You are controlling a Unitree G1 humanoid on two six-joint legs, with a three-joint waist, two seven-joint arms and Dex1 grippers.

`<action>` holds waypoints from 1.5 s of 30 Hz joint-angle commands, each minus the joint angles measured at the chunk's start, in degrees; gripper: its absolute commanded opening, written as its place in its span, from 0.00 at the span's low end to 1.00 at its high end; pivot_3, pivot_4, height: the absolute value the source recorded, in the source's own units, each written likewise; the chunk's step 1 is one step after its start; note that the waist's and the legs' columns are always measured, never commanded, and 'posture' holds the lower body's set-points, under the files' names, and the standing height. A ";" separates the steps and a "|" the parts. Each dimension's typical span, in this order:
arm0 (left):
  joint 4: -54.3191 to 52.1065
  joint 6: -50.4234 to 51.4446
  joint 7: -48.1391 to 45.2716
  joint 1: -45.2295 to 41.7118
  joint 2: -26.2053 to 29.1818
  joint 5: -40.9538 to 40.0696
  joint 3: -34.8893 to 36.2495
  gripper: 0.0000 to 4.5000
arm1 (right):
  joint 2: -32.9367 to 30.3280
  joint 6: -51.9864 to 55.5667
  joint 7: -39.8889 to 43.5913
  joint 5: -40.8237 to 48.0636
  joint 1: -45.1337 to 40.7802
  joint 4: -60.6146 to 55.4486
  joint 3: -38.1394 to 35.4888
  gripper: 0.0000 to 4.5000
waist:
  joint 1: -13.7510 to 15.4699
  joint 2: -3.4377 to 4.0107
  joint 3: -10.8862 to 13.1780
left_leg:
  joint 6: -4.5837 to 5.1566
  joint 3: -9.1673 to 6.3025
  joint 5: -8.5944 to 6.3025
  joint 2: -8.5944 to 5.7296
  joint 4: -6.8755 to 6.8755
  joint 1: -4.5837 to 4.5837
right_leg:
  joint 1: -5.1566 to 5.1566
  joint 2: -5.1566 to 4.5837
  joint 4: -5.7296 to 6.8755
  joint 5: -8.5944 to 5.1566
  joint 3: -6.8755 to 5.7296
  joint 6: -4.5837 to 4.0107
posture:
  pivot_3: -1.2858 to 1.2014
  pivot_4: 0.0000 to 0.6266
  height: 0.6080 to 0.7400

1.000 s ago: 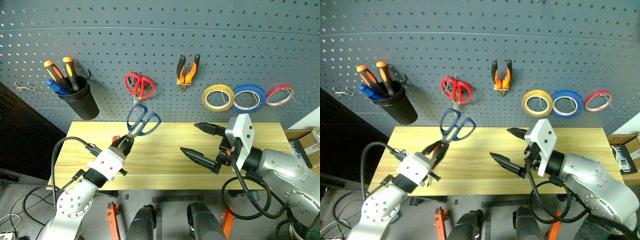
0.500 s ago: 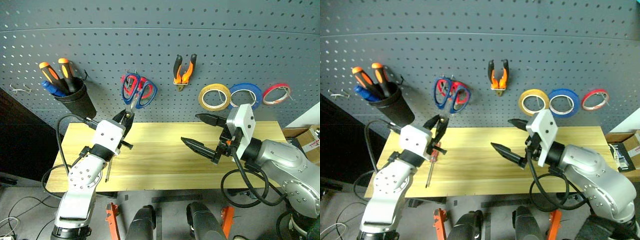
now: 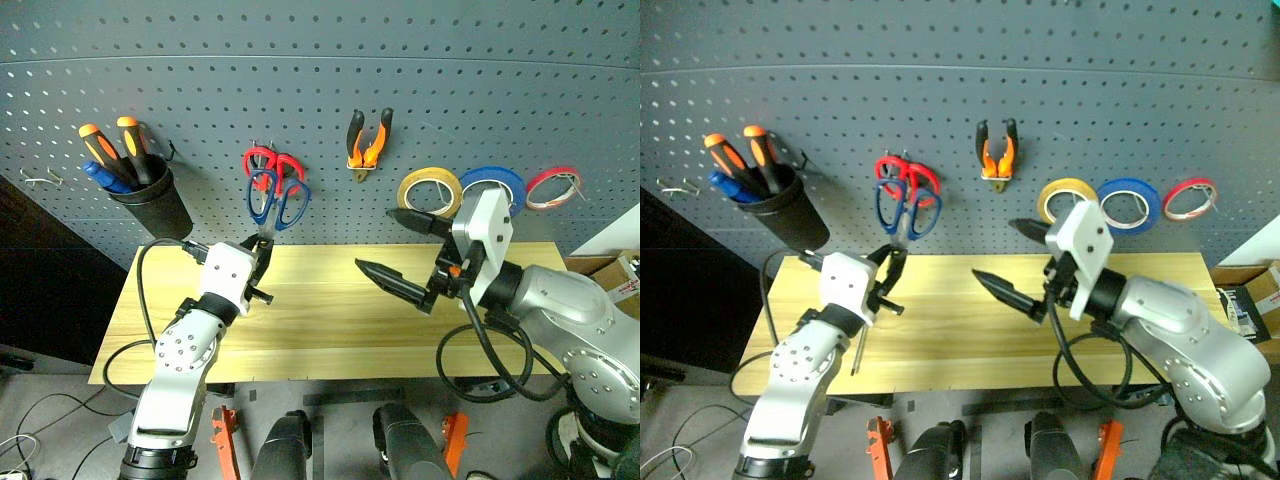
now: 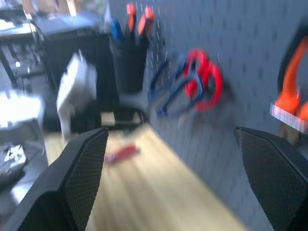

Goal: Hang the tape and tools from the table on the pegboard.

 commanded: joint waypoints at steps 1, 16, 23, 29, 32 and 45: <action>-0.87 0.30 0.74 -0.94 -0.03 0.42 0.74 0.57 | 0.47 -0.71 -1.02 0.84 -0.47 -1.92 0.57 1.00 | 0.01 0.00 0.00 | 0.00 0.01 0.00 0.00 0.00 -0.01 | 0.00 0.00 0.00 0.00 0.01 0.00 | 0.46 0.41 1.00; 8.96 33.07 1.34 -0.56 6.00 -2.45 9.11 0.85 | -0.01 13.55 -8.80 -0.80 3.19 -3.09 11.41 1.00 | 0.32 0.01 0.00 | 0.01 -0.13 0.03 0.09 0.09 0.07 | 0.06 0.12 0.10 0.08 -0.12 -0.04 | 0.47 0.43 1.00; 24.64 36.55 -2.96 -10.27 8.51 -3.55 6.33 0.85 | 2.73 16.70 -9.32 -1.77 -0.70 -1.34 13.17 1.00 | 0.13 0.00 0.00 | 0.02 -0.05 0.02 0.06 0.01 0.06 | -0.03 0.10 0.04 0.12 -0.02 0.01 | 0.46 0.42 1.00; 36.70 37.39 1.36 -15.42 4.86 -5.24 10.64 0.85 | 2.83 17.40 -9.49 -3.09 -3.49 -0.72 13.30 1.00 | 0.02 0.00 0.00 | 0.03 0.01 0.02 0.04 0.04 0.02 | -0.05 -0.04 -0.04 0.12 0.01 0.01 | 0.45 0.42 1.00; 40.86 38.10 2.73 -16.87 4.01 -6.35 12.57 0.85 | 2.20 17.33 -8.94 -3.49 -4.32 -0.78 13.61 1.00 | -0.08 0.00 0.00 | 0.03 0.01 0.02 0.08 0.02 0.03 | -0.07 -0.08 -0.02 0.12 0.02 0.00 | 0.45 0.42 1.00; 26.08 33.32 0.19 -9.59 5.87 -6.09 10.49 0.20 | 2.39 7.68 -1.78 -2.95 -6.23 -1.19 10.12 1.00 | -0.21 0.00 0.00 | 0.01 0.07 0.01 0.11 0.02 0.07 | -0.07 -0.13 -0.02 0.13 0.09 -0.01 | 0.46 0.40 1.00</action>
